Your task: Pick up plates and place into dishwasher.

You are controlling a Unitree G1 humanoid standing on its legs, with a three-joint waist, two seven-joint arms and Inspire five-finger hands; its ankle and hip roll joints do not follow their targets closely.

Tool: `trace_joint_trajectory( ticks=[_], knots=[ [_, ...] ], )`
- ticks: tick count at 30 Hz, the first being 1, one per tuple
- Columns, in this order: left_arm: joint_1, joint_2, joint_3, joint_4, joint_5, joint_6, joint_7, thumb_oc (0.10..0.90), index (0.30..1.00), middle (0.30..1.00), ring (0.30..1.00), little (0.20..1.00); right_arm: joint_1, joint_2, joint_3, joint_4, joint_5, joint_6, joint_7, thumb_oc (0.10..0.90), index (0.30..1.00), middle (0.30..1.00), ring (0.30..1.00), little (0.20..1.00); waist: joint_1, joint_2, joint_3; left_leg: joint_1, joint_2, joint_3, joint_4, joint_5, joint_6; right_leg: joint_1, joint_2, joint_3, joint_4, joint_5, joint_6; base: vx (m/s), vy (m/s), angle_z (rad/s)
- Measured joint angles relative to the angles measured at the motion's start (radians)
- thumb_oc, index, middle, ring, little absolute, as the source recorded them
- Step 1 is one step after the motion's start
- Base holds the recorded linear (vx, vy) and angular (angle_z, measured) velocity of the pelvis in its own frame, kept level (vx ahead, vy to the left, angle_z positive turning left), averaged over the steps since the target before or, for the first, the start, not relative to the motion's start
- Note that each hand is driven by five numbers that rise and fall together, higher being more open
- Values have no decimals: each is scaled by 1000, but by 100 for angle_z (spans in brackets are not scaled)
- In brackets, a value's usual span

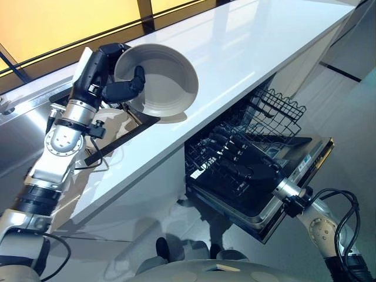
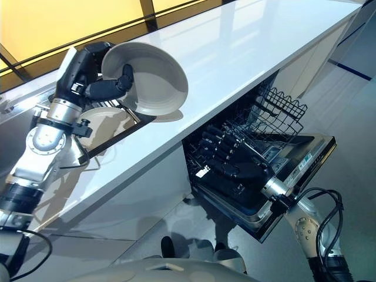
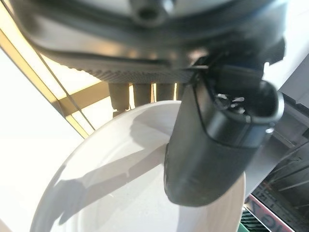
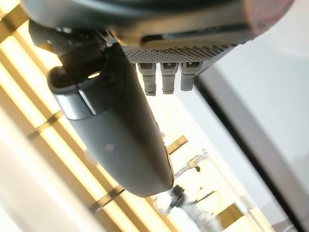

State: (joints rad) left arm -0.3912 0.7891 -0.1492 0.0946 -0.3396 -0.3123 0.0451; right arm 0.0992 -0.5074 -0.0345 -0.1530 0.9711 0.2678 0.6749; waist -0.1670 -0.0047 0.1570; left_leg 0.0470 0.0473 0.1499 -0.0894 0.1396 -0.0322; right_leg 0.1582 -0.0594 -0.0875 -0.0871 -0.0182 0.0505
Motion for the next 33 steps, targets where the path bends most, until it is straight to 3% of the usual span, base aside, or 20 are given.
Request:
trace_joint_trajectory(
  ticks=[3,21,33],
  knots=[
    [-1,-29,0,0,26,-1,3,100,300,300,300,200,-25,31,0,-14,12,-25,-7,800,900,900,900,900,-6,1,-1,-1,2,15,0,-3,0,-10,0,15,1,3,-1,-3,14,-15],
    [-8,-87,-44,0,93,-2,33,100,300,300,300,200,-42,31,3,-43,42,-32,-13,800,900,900,900,900,-20,1,-1,1,2,23,0,-6,1,-12,-1,23,-1,4,1,1,2,-2],
    [-15,-157,-89,0,106,-2,49,100,300,300,300,200,-129,31,8,-64,51,-96,-26,800,900,900,900,900,-23,1,-1,-1,2,23,0,-6,0,-12,-1,24,-1,5,1,0,0,0]
  ],
)
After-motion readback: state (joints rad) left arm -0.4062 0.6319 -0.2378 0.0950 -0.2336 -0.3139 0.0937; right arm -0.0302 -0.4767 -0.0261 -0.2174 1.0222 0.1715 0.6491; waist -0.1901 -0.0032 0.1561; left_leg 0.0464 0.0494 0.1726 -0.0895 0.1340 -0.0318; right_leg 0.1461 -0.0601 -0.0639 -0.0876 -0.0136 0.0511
